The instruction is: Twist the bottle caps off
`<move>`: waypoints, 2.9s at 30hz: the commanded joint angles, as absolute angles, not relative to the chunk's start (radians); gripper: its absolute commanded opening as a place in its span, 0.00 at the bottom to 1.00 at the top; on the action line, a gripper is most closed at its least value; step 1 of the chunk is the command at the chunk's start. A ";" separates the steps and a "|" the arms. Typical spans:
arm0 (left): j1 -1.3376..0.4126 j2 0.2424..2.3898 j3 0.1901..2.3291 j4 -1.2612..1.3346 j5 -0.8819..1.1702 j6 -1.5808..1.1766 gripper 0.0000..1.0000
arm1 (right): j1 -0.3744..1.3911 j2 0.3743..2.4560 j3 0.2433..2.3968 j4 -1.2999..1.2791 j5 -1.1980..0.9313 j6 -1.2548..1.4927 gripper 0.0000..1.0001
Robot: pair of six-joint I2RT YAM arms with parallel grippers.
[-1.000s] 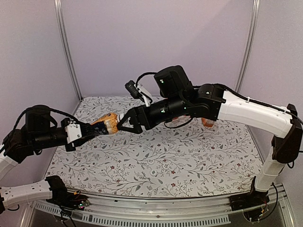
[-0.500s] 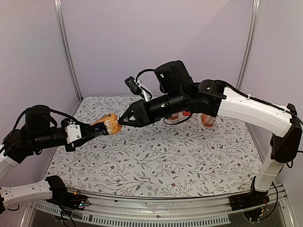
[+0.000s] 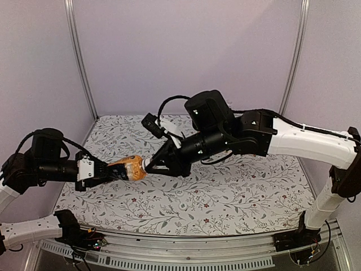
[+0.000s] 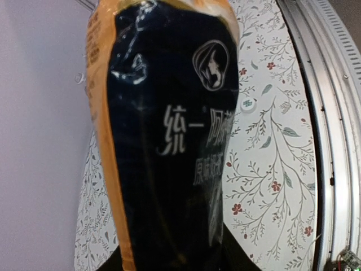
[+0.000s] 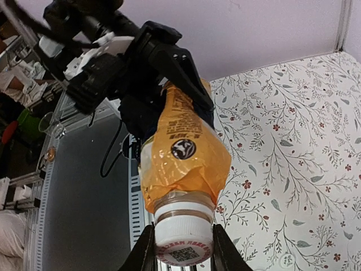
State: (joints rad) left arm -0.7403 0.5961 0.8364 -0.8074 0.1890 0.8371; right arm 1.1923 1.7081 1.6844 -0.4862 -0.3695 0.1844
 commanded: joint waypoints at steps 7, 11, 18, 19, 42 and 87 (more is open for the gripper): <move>-0.742 0.630 0.882 -1.107 0.464 0.868 0.21 | 1.434 1.415 1.410 -0.472 0.207 -0.948 0.00; -0.741 0.626 0.873 -1.072 0.441 0.829 0.21 | 1.441 1.423 1.413 -0.412 0.308 -0.998 0.00; -0.712 0.561 0.756 -0.661 0.178 0.454 0.21 | 1.220 1.549 1.481 -0.526 0.350 -0.390 0.00; -0.700 0.559 0.742 -0.613 0.140 0.395 0.21 | 1.185 1.581 1.515 -0.581 0.341 -0.242 0.00; -0.451 0.317 0.413 -0.249 0.291 -0.026 0.21 | 1.010 2.288 1.804 -1.043 0.083 0.417 0.48; -0.366 0.172 0.338 -0.122 0.742 -0.132 0.22 | 1.211 2.085 2.078 -0.016 -0.427 0.346 0.10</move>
State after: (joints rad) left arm -0.3801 0.1810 0.3523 -0.1387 0.7383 -0.1276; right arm 1.2083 2.0575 2.0571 -0.0212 -0.3908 0.3122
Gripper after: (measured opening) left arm 0.349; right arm 0.246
